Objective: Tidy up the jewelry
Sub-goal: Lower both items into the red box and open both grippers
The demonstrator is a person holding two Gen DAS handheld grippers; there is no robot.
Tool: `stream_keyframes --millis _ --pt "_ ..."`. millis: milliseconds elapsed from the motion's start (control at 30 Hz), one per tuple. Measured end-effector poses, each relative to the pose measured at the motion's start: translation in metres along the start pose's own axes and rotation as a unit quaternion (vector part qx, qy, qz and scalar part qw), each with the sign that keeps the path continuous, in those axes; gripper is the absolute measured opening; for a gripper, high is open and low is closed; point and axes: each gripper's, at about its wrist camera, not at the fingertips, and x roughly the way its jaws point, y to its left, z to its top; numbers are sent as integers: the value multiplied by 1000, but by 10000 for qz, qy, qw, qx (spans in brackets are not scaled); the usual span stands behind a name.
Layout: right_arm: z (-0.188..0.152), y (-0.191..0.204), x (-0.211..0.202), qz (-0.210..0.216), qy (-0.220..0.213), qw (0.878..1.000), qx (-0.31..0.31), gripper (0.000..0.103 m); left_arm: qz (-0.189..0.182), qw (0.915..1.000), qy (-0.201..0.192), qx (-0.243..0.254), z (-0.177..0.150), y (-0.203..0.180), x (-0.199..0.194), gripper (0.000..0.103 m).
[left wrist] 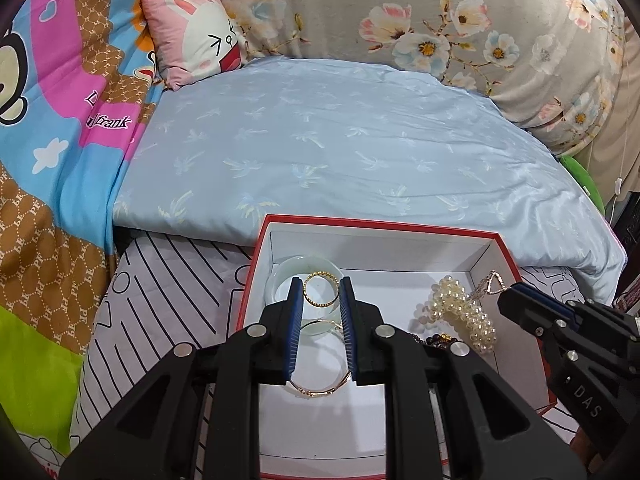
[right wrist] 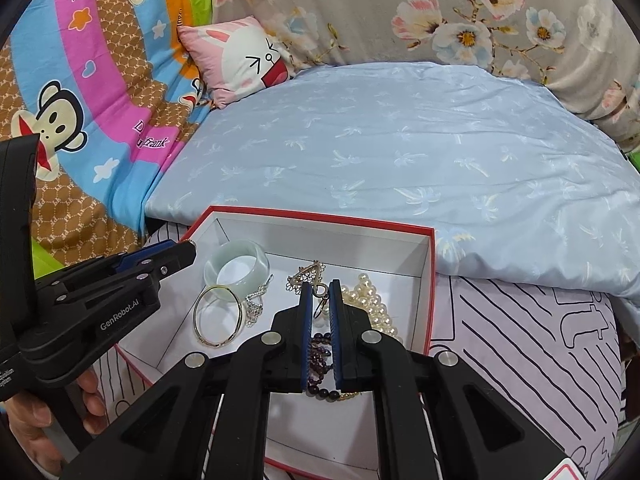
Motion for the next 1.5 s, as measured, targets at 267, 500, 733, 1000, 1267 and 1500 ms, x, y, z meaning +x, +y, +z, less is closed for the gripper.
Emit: stream_keyframes --millis 267,500,733,1000,1267,1500 --pt "-4 6 12 28 111 9999 -78 7 -36 10000 67 51 -2 -6 8 18" --pt "-6 5 19 28 172 9998 -80 7 8 9999 143 66 -3 -6 16 18" --pt "-7 5 24 18 226 9997 -66 7 23 9998 185 95 -4 -8 21 18" --pt "-8 4 29 -11 266 9996 -43 8 39 9996 237 118 -5 -9 27 18" --pt "-8 -1 32 -42 277 9996 59 10 61 9996 271 95 -5 -9 31 18" --pt "-8 -5 26 -125 185 9997 107 31 159 9996 210 77 -6 -7 28 46"
